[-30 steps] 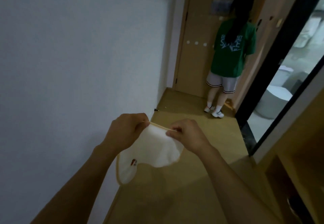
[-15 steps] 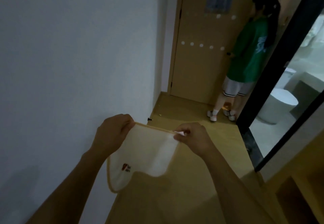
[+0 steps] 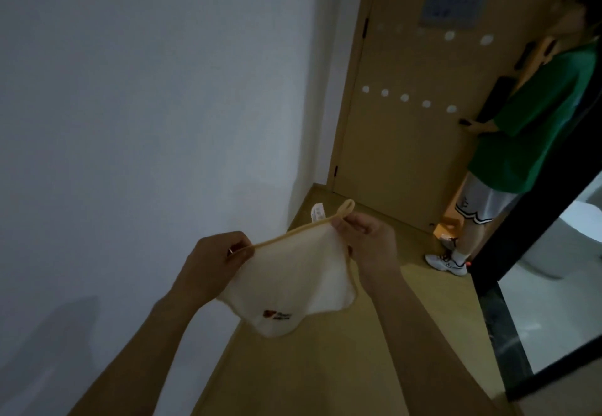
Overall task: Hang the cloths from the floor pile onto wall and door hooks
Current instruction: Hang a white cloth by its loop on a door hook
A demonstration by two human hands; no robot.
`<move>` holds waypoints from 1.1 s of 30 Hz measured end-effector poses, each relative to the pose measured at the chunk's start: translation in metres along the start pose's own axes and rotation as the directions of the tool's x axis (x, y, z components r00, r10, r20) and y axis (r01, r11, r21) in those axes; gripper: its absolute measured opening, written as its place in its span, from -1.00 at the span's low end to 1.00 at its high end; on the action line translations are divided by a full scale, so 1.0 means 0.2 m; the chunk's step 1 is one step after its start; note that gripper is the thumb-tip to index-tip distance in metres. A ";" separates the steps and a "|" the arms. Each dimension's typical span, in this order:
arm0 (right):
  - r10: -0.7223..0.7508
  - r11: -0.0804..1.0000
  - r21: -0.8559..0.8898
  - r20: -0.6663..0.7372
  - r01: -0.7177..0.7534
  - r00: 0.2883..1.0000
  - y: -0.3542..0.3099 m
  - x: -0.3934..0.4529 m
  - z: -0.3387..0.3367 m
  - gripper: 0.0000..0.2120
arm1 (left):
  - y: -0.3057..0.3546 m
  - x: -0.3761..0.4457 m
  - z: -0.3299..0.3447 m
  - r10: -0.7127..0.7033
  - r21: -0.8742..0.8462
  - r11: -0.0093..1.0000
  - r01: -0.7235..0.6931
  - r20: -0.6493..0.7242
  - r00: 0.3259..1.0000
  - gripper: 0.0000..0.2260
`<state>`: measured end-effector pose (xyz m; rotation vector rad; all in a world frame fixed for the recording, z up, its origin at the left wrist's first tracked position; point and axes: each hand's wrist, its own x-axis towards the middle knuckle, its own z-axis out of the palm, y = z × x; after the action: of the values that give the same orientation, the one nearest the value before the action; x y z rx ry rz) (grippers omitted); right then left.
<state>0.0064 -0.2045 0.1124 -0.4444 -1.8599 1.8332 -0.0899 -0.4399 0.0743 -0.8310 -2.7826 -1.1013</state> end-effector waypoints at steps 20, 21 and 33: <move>-0.074 0.931 -0.360 -0.039 0.055 0.997 0.25 1.75 0.09 -0.92 | 0.22 1.98 0.57 0.301 -0.428 0.859 -0.279 -0.017 0.953 -0.92; -0.076 0.929 -0.366 -0.040 0.056 0.996 0.26 1.83 0.08 -0.93 | 0.23 2.06 0.59 0.298 -0.439 0.854 -0.279 -0.028 0.954 -0.88; -0.083 0.966 -0.244 0.011 0.083 0.997 0.43 2.80 -0.06 -0.89 | 0.23 3.02 0.97 0.234 -0.446 0.862 -0.240 -0.070 0.970 -0.85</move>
<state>-0.4605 0.1163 0.0896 -0.4432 -2.0821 1.5561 -0.5535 -0.0044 0.0916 -1.1583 -2.3465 -1.7214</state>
